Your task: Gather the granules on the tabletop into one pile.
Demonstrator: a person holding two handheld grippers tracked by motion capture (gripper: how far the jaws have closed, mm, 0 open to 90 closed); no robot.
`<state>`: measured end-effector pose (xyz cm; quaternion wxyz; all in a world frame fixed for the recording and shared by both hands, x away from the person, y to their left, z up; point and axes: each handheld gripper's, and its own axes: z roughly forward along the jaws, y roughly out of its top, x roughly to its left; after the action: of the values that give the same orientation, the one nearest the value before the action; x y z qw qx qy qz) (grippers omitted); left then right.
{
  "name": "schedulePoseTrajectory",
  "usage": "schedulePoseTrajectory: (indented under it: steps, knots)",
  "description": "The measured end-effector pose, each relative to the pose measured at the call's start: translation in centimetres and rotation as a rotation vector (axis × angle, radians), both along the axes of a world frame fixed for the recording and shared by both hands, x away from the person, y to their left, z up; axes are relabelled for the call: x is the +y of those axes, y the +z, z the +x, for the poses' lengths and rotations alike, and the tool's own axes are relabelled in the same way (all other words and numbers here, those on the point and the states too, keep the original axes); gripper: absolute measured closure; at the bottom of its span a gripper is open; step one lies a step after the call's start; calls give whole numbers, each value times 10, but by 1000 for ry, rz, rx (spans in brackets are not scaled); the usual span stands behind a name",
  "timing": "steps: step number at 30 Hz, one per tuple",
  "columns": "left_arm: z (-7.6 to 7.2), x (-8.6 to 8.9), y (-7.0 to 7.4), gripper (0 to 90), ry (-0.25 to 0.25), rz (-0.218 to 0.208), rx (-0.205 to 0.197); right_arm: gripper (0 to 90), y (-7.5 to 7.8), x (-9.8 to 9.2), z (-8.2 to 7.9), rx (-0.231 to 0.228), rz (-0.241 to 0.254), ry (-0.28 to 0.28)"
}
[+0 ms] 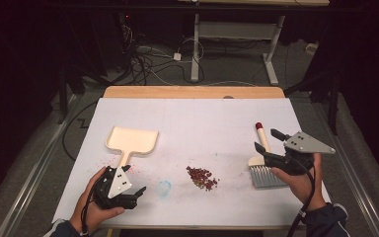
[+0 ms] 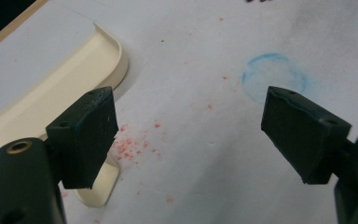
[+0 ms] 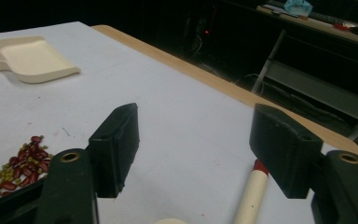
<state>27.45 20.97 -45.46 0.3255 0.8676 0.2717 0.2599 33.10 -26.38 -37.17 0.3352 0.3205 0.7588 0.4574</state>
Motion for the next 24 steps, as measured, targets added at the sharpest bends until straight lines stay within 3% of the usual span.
schedulePoseTrajectory:
  steps: [4,10,24]
  knots:
    - [0,-1,0,176,-1,0,-3,300,-3,3,-7,-14,19,19]
    - [-1,-2,-1,176,-4,-1,-12,259,-7,7,-18,-44,1,36]
    - [-4,-1,-1,175,-6,-2,-21,228,-33,8,-31,-57,-10,53]
